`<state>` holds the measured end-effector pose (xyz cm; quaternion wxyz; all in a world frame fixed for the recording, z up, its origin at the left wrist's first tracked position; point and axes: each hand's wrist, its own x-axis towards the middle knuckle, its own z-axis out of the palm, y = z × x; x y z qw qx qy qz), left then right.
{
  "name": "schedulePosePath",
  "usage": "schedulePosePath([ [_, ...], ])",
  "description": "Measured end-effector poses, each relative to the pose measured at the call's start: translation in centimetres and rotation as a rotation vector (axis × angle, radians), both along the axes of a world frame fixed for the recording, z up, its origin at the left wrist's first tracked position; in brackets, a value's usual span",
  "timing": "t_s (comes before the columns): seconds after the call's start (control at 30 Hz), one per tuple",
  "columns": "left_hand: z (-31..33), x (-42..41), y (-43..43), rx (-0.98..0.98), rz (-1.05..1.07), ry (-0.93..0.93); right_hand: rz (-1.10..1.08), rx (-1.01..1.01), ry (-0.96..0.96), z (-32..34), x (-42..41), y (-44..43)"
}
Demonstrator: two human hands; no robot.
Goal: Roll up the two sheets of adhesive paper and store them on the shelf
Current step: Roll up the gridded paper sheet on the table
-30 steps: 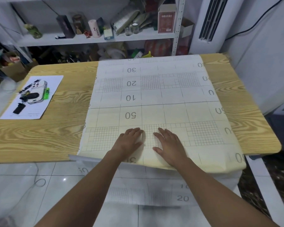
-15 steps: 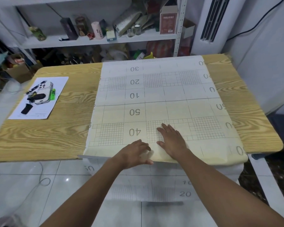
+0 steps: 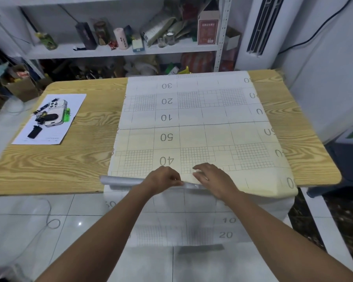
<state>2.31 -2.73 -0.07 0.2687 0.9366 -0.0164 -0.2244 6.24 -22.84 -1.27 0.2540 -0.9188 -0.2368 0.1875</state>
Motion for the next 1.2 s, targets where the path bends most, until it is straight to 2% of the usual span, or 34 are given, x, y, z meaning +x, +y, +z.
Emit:
schedulePosePath([
  [0.17,0.0,0.8,0.4,-0.051,0.097,0.030,0.042,-0.004,0.038,0.7,-1.0,-1.1],
  [0.4,-0.7,0.4,0.4,-0.152,0.188,0.008,-0.126,0.042,0.041,-0.1,-1.0,-1.8],
  [0.67,-1.2,-0.7,0.4,-0.159,0.237,-0.006,-0.142,0.000,0.068,0.0,-0.2,-1.4],
  [0.93,-1.4,-0.8,1.5,-0.073,0.251,-0.024,0.004,-0.198,-0.158,-0.8,-0.7,-5.1],
  [1.2,-0.9,-0.6,3.0,-0.035,0.290,-0.057,-0.176,-0.048,-0.288,-1.5,-1.4,-8.5],
])
